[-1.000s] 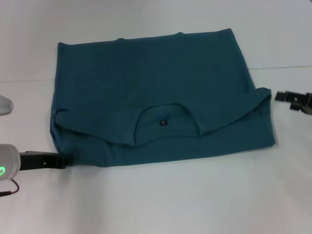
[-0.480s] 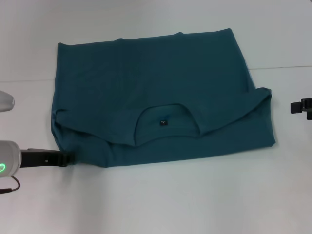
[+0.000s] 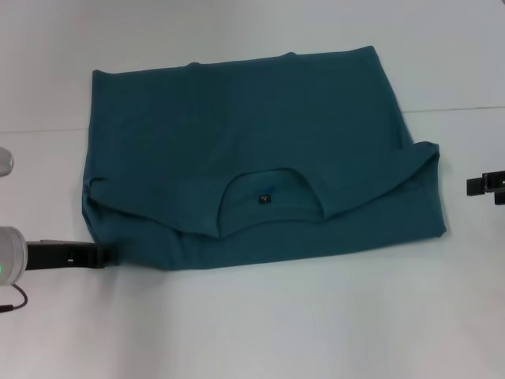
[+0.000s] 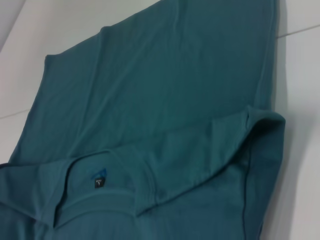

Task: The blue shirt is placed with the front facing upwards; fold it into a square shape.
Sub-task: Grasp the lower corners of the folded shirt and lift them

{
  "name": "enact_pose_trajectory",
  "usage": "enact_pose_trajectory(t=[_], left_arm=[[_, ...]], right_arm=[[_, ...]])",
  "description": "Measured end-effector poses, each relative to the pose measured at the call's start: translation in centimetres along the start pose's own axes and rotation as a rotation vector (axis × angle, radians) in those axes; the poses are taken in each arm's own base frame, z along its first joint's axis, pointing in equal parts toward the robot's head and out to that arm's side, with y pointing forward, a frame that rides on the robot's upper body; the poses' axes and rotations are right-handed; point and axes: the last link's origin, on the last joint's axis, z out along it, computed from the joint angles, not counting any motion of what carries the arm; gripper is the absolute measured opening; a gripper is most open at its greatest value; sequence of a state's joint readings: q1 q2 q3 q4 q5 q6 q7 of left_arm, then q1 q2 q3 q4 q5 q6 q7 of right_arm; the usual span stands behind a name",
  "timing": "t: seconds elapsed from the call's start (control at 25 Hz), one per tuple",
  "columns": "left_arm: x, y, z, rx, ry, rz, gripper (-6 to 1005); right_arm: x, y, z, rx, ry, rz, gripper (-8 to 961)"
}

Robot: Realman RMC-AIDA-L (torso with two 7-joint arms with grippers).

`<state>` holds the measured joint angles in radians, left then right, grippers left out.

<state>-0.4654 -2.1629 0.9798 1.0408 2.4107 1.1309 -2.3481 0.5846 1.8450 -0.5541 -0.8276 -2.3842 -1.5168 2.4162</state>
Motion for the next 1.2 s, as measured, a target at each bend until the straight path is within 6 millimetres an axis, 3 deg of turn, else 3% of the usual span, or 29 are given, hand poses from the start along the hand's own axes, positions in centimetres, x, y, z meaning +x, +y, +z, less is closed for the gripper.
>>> enact_pose_trajectory(t=[0.44,0.92,1.2], left_arm=[[0.1,0.0,-0.1,-0.007,-0.003,-0.004,61],[-0.2,0.0,-0.1,-0.014,-0.014,-0.003,60],[0.0,0.1,-0.1,-0.016,-0.014,0.001,61]], right_arm=[[-0.6,1.2,2.1,0.042,0.065,-0.064,794],[-0.5,0.1,3.8,0.146,0.088,-0.044,795],[0.0,0.7,5.6,0.133,0.079,-0.041,791]])
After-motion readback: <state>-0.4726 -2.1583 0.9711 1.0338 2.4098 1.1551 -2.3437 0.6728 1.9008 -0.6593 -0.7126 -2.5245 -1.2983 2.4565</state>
